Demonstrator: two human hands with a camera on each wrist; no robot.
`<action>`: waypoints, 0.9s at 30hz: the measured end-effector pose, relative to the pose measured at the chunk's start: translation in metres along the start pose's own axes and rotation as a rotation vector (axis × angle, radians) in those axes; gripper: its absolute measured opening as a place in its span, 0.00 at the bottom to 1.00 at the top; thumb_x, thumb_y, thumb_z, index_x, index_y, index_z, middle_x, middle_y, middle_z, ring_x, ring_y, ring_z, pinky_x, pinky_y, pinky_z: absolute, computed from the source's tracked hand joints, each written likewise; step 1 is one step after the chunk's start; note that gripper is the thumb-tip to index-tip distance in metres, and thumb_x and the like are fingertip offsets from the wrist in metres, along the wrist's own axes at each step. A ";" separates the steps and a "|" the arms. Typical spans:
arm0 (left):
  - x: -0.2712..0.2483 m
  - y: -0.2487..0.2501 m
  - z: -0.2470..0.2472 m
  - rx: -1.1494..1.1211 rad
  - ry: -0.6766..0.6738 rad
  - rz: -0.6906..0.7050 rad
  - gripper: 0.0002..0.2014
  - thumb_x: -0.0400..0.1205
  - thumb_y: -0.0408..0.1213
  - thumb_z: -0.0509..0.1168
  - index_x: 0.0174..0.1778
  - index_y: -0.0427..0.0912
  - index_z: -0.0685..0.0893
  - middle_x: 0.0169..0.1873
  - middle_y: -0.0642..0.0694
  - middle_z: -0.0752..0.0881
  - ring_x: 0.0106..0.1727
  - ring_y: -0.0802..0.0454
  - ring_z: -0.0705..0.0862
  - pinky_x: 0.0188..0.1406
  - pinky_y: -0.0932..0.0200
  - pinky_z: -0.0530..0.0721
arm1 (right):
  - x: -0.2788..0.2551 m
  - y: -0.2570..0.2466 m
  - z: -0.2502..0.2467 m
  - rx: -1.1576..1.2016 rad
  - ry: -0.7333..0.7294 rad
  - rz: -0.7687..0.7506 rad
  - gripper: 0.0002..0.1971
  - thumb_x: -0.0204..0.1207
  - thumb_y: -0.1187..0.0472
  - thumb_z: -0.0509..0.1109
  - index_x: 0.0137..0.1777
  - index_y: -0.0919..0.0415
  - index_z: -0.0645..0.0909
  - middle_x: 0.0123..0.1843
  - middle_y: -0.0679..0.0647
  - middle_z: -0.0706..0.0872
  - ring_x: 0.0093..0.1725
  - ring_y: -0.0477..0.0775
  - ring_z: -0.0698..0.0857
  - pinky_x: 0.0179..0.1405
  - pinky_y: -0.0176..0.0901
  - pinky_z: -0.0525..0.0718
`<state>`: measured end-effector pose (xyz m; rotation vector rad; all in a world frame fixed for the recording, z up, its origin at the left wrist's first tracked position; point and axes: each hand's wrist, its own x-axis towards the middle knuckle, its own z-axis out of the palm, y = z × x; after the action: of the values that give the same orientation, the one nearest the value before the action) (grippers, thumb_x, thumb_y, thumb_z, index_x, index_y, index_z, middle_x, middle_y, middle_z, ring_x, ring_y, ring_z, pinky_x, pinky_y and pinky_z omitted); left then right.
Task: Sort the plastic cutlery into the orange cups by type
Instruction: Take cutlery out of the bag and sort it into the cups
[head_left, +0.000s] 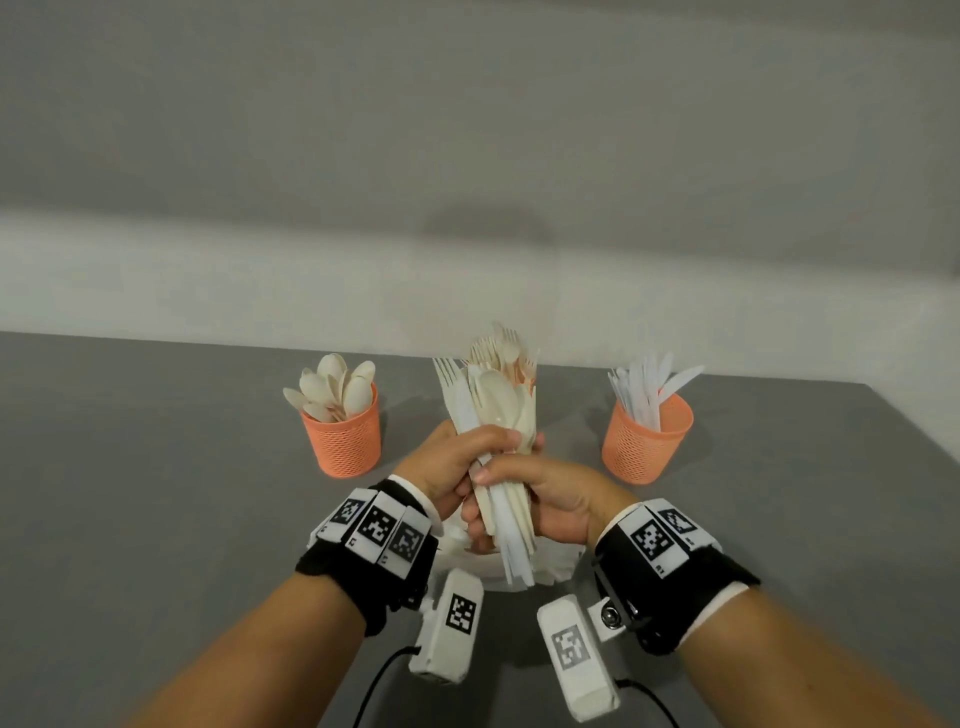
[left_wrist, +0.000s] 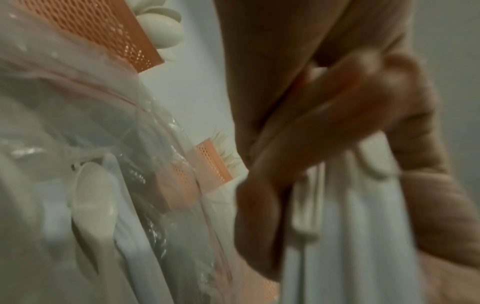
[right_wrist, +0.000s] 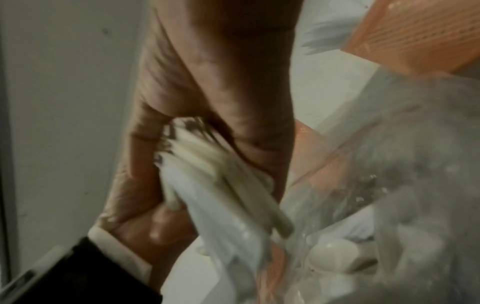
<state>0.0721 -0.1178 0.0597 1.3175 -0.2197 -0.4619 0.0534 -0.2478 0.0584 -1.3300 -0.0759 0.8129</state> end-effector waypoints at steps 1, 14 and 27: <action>0.002 0.002 0.000 -0.025 0.053 0.010 0.13 0.72 0.35 0.69 0.48 0.31 0.86 0.46 0.33 0.87 0.46 0.41 0.87 0.48 0.50 0.86 | 0.002 0.002 -0.001 -0.044 0.067 -0.026 0.09 0.67 0.65 0.71 0.48 0.65 0.82 0.35 0.59 0.87 0.33 0.53 0.87 0.41 0.50 0.87; 0.015 0.002 -0.005 -0.227 0.030 0.021 0.09 0.81 0.39 0.61 0.54 0.43 0.82 0.33 0.48 0.90 0.48 0.51 0.87 0.58 0.50 0.82 | 0.003 -0.003 0.006 0.025 0.074 -0.168 0.09 0.80 0.58 0.64 0.41 0.63 0.74 0.25 0.54 0.76 0.20 0.47 0.75 0.18 0.34 0.72; 0.026 -0.001 -0.016 -0.338 0.050 -0.003 0.23 0.69 0.32 0.63 0.61 0.30 0.78 0.46 0.37 0.83 0.46 0.47 0.85 0.43 0.58 0.88 | 0.002 -0.003 -0.003 -0.627 0.539 -0.285 0.15 0.86 0.53 0.50 0.64 0.57 0.72 0.40 0.55 0.81 0.21 0.49 0.80 0.12 0.33 0.74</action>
<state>0.1014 -0.1148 0.0524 0.9971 -0.0925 -0.4467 0.0578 -0.2490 0.0596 -2.0364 -0.0946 0.1611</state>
